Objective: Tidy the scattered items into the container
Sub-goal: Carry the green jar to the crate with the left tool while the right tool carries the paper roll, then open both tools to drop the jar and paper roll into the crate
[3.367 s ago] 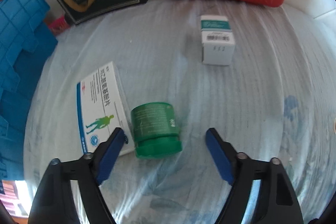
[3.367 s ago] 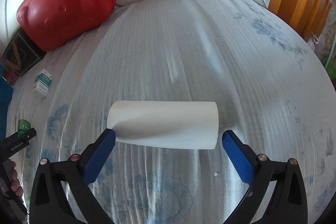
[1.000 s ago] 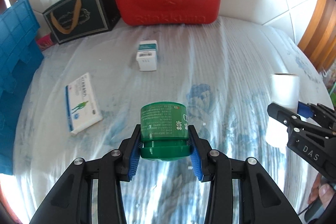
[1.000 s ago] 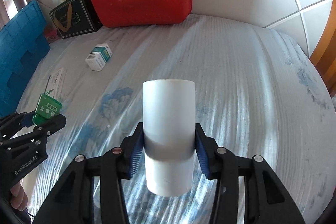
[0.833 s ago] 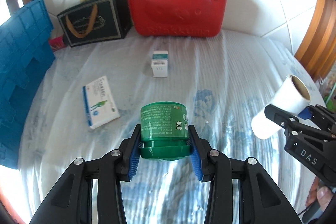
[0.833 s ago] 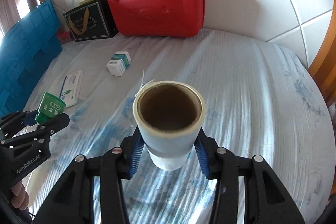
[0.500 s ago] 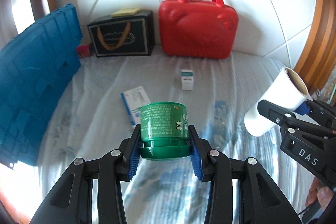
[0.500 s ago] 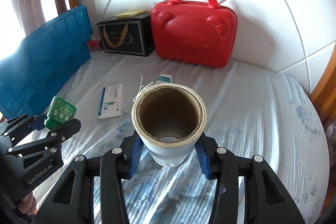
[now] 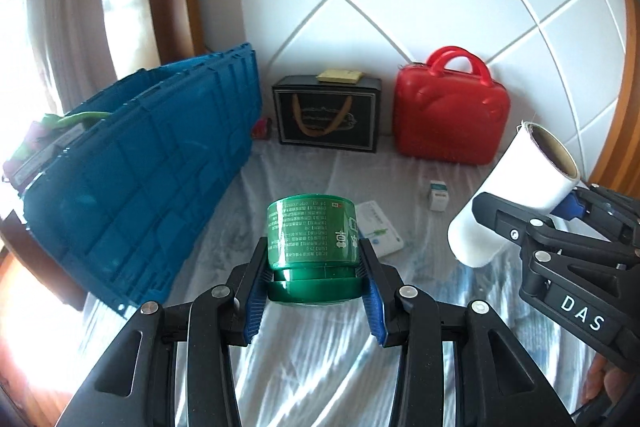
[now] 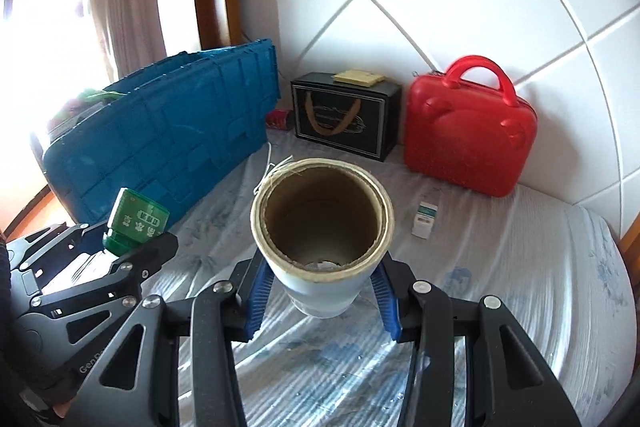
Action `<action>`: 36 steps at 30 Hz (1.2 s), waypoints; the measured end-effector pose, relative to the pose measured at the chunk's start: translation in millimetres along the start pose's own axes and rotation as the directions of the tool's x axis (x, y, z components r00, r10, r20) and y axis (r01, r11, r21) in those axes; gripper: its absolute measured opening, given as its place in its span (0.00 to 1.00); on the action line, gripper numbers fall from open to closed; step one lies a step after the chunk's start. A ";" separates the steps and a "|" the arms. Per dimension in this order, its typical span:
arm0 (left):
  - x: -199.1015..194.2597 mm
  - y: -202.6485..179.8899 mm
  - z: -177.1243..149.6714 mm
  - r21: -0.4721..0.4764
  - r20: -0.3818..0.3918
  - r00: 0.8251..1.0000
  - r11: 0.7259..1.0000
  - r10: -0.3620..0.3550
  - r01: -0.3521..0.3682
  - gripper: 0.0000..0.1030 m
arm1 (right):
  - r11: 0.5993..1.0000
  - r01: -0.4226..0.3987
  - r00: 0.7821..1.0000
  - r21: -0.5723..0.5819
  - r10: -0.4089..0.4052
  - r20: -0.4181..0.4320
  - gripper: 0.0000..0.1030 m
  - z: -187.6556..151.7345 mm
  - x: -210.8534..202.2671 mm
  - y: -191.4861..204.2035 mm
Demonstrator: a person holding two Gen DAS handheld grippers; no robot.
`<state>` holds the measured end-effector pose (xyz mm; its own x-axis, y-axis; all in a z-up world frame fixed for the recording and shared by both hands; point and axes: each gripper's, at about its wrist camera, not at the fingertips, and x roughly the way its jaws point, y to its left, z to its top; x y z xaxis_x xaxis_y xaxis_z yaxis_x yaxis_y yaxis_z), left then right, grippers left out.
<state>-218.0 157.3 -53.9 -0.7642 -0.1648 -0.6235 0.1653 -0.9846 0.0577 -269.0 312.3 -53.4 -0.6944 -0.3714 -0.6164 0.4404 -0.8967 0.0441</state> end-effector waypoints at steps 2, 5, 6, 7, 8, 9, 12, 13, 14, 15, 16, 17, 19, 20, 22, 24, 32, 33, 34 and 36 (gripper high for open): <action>-10.7 13.2 4.3 -0.014 0.021 0.999 0.999 0.033 -0.032 0.39 | 0.999 -0.029 0.999 -0.027 0.029 0.016 0.44 7.8 -3.0 14.3; -26.9 34.1 13.0 -0.037 0.058 0.996 0.997 0.071 -0.069 0.39 | 0.996 -0.061 0.997 -0.060 0.063 0.047 0.44 22.9 -9.7 35.0; -32.9 42.4 17.2 -0.046 0.075 0.994 0.996 0.083 -0.079 0.39 | 0.995 -0.069 0.996 -0.069 0.073 0.058 0.44 28.5 -12.2 41.7; -38.8 50.8 21.5 -0.056 0.091 0.991 0.994 0.095 -0.090 0.39 | 0.994 -0.077 0.994 -0.079 0.082 0.068 0.44 34.3 -14.5 48.5; -42.4 59.3 26.7 -0.064 0.104 0.989 0.993 0.104 -0.098 0.39 | 0.993 -0.081 0.993 -0.089 0.088 0.078 0.44 40.6 -16.3 55.5; -45.4 67.9 32.1 -0.072 0.117 0.987 0.992 0.114 -0.106 0.39 | 0.991 -0.086 0.991 -0.100 0.095 0.089 0.44 47.3 -18.0 63.0; -53.1 98.8 50.3 -0.091 0.154 0.978 0.987 0.142 -0.129 0.39 | 0.986 -0.100 0.985 -0.131 0.117 0.125 0.44 68.3 -19.7 89.2; -54.7 110.3 56.3 -0.095 0.164 0.975 0.986 0.151 -0.136 0.39 | 0.984 -0.106 0.983 -0.140 0.126 0.137 0.44 76.5 -19.7 100.2; -54.3 120.7 61.6 -0.098 0.174 0.972 0.985 0.158 -0.143 0.39 | 0.983 -0.113 0.980 -0.148 0.135 0.148 0.44 84.8 -17.6 110.2; -53.8 135.7 67.6 -0.099 0.187 0.968 0.983 0.168 -0.151 0.39 | 0.981 -0.118 0.977 -0.156 0.143 0.160 0.44 93.1 -15.5 120.5; -52.7 149.2 72.2 -0.100 0.197 0.964 0.982 0.177 -0.159 0.39 | 0.980 -0.120 0.974 -0.161 0.147 0.172 0.44 101.0 -13.4 131.9; -50.2 165.5 77.7 -0.104 0.202 0.962 0.980 0.186 -0.168 0.39 | 0.979 -0.123 0.971 -0.165 0.152 0.184 0.44 109.1 -10.9 143.1; -44.7 199.5 89.1 -0.114 0.210 0.956 0.976 0.205 -0.184 0.39 | 0.976 -0.141 0.964 -0.167 0.174 0.203 0.44 126.8 -1.1 166.8; -39.7 216.0 93.8 -0.115 0.209 0.954 0.974 0.214 -0.193 0.39 | 0.974 -0.152 0.960 -0.170 0.186 0.210 0.44 136.0 4.8 180.1; -28.2 244.2 101.2 -0.114 0.204 0.952 0.971 0.228 -0.209 0.39 | 0.969 -0.169 0.955 -0.178 0.206 0.216 0.44 152.9 20.0 207.9; -12.3 268.7 106.5 -0.112 0.187 0.954 0.970 0.235 -0.217 0.39 | 0.965 -0.188 0.950 -0.182 0.226 0.216 0.44 168.1 35.9 233.8; 48.4 336.3 112.9 -0.127 0.107 0.970 0.971 0.219 -0.205 0.39 | 0.955 -0.219 0.962 -0.200 0.245 0.117 0.44 201.7 121.8 314.7; 53.1 339.1 113.7 -0.126 0.102 0.972 0.971 0.214 -0.201 0.39 | 0.956 -0.214 0.966 -0.199 0.237 0.101 0.44 203.1 131.7 320.3; 57.9 341.9 114.4 -0.126 0.097 0.973 0.972 0.209 -0.196 0.39 | 0.957 -0.209 0.970 -0.199 0.230 0.086 0.44 204.6 141.2 325.4; 66.7 346.4 116.0 -0.126 0.088 0.976 0.974 0.200 -0.188 0.39 | 0.961 -0.199 0.975 -0.194 0.214 0.061 0.44 206.6 156.1 330.5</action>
<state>-284.0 -201.6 14.9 -0.7676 -0.3625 -0.5285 0.3829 -0.9207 0.0754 -349.4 -91.7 27.3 -0.6174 -0.5689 -0.5433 0.6715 -0.7409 0.0128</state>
